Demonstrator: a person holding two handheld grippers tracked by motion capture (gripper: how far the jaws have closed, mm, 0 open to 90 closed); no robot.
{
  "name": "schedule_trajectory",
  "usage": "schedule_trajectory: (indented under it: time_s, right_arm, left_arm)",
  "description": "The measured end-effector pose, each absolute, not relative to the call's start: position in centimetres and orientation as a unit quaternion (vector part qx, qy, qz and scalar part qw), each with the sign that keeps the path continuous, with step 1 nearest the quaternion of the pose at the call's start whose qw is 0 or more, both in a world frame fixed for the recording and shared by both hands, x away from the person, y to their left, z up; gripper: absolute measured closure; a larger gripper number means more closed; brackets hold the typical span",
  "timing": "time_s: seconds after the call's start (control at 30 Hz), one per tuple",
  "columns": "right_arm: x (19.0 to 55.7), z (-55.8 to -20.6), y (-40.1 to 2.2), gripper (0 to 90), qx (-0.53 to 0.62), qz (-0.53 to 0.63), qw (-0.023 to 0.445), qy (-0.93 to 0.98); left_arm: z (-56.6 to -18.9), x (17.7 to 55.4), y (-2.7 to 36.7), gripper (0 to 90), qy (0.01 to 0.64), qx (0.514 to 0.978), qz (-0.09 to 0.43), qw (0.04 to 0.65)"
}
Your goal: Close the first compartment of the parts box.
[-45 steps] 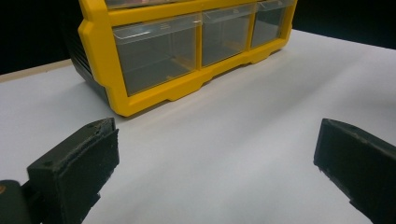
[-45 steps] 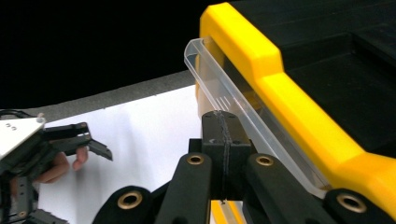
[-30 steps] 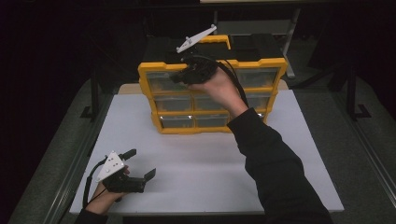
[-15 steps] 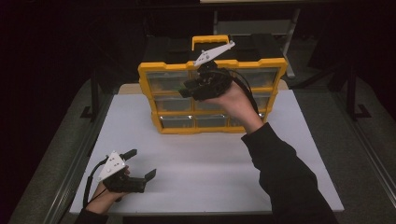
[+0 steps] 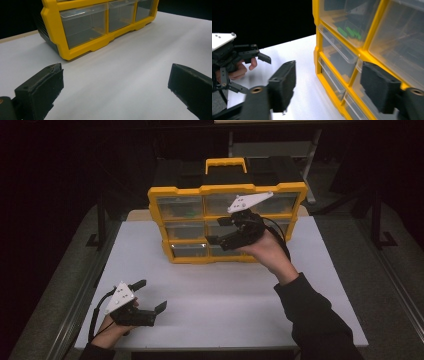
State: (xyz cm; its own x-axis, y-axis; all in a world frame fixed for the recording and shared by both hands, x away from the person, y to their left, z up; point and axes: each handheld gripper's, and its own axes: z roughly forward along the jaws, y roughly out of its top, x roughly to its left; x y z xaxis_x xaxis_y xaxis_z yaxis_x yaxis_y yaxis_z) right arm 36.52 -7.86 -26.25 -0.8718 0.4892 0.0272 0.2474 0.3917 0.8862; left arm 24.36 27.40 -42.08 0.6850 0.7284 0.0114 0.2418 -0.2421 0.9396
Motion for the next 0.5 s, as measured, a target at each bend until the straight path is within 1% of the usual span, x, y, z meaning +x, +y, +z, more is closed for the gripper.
schedule_trajectory:
  time_s: [0.1,0.2,0.3,0.43,0.5]
  right_arm:
    - [35.9,-27.5,-9.0,15.6,0.231,0.512,0.135,0.816]
    - [35.6,-28.2,-9.4,13.3,0.235,0.517,0.138,0.812]
    - [34.9,-29.5,-10.2,10.0,0.242,0.522,0.153,0.803]
    - [34.2,-30.8,-10.9,8.5,0.254,0.526,0.154,0.797]
    - [34.0,-31.4,-11.2,8.0,0.257,0.529,0.159,0.793]
  left_arm:
    - [-42.1,24.4,27.4,0.0,0.32,0.755,0.23,0.524]
    - [-42.1,24.4,27.4,0.0,0.32,0.756,0.229,0.522]
    - [-42.0,24.5,27.5,0.0,0.317,0.759,0.232,0.519]
    - [-42.0,24.5,27.5,0.0,0.333,0.751,0.228,0.522]
    - [-42.0,24.5,27.5,0.0,0.328,0.755,0.229,0.52]
